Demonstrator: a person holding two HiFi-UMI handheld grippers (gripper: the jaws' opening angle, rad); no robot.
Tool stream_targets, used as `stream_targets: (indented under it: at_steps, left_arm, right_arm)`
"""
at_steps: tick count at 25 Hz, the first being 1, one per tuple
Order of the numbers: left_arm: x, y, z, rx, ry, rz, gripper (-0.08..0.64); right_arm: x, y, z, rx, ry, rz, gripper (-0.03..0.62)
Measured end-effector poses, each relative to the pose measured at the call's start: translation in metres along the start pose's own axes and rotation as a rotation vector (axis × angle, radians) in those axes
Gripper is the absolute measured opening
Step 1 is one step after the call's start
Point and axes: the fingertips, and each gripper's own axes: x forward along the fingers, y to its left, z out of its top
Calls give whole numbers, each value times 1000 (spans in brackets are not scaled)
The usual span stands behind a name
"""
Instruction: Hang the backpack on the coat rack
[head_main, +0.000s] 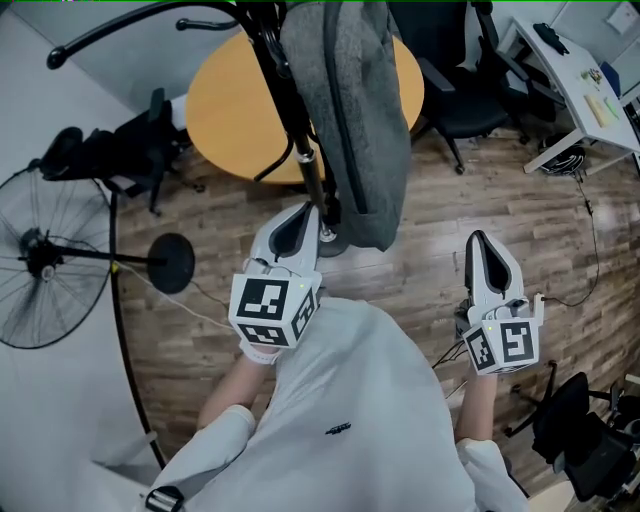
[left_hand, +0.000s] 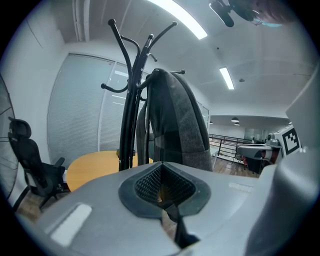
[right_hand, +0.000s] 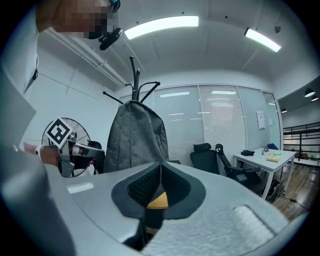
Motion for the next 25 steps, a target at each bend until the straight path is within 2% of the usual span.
stream_targets:
  at_steps: [25]
  left_arm:
    - [-5, 3, 8, -15, -21, 20, 18]
  right_arm:
    - [0, 3, -1, 5, 0, 2, 2]
